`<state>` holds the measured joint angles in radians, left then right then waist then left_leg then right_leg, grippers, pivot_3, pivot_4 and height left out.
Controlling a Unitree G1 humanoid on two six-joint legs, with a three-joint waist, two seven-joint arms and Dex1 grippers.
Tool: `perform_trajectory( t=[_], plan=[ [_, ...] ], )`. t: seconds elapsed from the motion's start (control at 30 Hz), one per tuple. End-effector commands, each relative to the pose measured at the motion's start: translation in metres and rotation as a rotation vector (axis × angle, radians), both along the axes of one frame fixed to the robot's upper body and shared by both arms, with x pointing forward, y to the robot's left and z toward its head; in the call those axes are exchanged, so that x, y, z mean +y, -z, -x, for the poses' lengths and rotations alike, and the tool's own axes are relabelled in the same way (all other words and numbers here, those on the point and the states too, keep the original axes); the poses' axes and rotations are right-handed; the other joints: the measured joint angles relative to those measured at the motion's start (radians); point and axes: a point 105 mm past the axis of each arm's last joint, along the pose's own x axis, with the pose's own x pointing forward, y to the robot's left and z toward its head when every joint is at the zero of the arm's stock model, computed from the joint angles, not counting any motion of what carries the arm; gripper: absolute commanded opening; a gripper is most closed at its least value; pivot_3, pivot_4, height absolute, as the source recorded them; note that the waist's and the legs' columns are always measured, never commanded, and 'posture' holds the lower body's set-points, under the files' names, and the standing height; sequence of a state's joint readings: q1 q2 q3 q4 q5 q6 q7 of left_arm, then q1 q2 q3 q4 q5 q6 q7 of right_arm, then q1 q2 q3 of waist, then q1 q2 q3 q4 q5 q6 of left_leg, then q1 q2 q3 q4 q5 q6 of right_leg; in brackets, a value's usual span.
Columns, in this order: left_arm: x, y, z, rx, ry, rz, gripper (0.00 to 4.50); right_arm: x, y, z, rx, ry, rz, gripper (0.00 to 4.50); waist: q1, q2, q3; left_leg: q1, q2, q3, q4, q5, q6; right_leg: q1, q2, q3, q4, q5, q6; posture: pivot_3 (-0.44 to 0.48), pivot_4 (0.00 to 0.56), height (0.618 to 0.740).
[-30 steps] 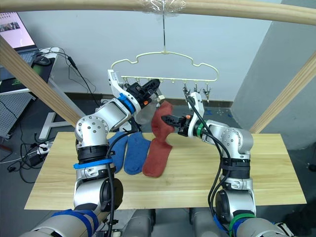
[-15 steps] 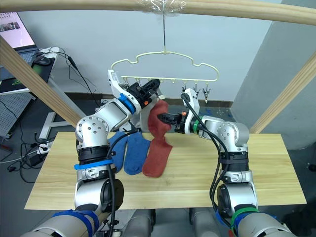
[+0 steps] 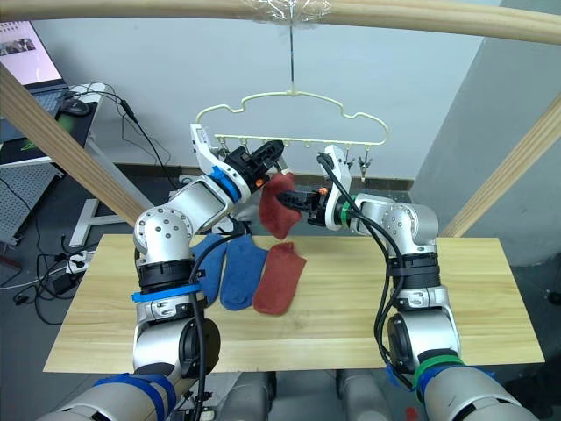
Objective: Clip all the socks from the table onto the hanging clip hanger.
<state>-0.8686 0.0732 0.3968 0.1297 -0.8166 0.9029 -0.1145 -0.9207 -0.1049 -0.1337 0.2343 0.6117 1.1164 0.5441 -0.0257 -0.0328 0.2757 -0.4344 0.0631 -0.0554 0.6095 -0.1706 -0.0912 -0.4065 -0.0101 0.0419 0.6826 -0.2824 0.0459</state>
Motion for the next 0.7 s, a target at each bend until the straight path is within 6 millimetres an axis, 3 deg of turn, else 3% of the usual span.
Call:
perform_trajectory(
  t=[0.03,0.27,0.5,0.7],
  plan=[
    [-0.0063,-0.0173,0.008,-0.069,0.026,0.011,0.05,0.0019,-0.0176,-0.0013,-0.064,-0.01,-0.029,0.05,0.001,0.0,0.0,0.0,0.0,0.0,0.0,0.0,0.0,0.0,0.0,0.0,0.0,0.0,0.0,0.066,0.212,0.74],
    [-0.0066,-0.0164,0.0079,-0.065,0.029,0.015,0.05,0.0013,-0.0179,-0.0029,-0.065,-0.005,-0.027,0.05,0.001,0.0,0.0,0.0,0.0,0.0,0.0,0.0,0.0,0.0,0.0,0.0,0.0,0.0,0.0,0.064,0.213,0.74],
    [-0.0081,-0.0161,0.0093,-0.055,0.05,0.034,2.26,0.001,-0.0176,-0.0029,-0.062,-0.005,-0.025,0.0,0.001,0.0,0.0,0.0,0.0,0.0,0.0,0.0,0.0,0.0,0.0,0.0,0.0,0.0,0.0,0.064,0.213,0.74],
    [-0.0062,-0.0185,0.0114,-0.059,0.058,0.046,2.26,0.0012,-0.0165,-0.001,-0.059,-0.009,-0.021,0.0,0.001,0.0,0.0,0.0,0.0,0.0,0.0,0.0,0.0,0.0,0.0,0.0,0.0,0.0,0.0,0.064,0.215,0.74]
  ],
)
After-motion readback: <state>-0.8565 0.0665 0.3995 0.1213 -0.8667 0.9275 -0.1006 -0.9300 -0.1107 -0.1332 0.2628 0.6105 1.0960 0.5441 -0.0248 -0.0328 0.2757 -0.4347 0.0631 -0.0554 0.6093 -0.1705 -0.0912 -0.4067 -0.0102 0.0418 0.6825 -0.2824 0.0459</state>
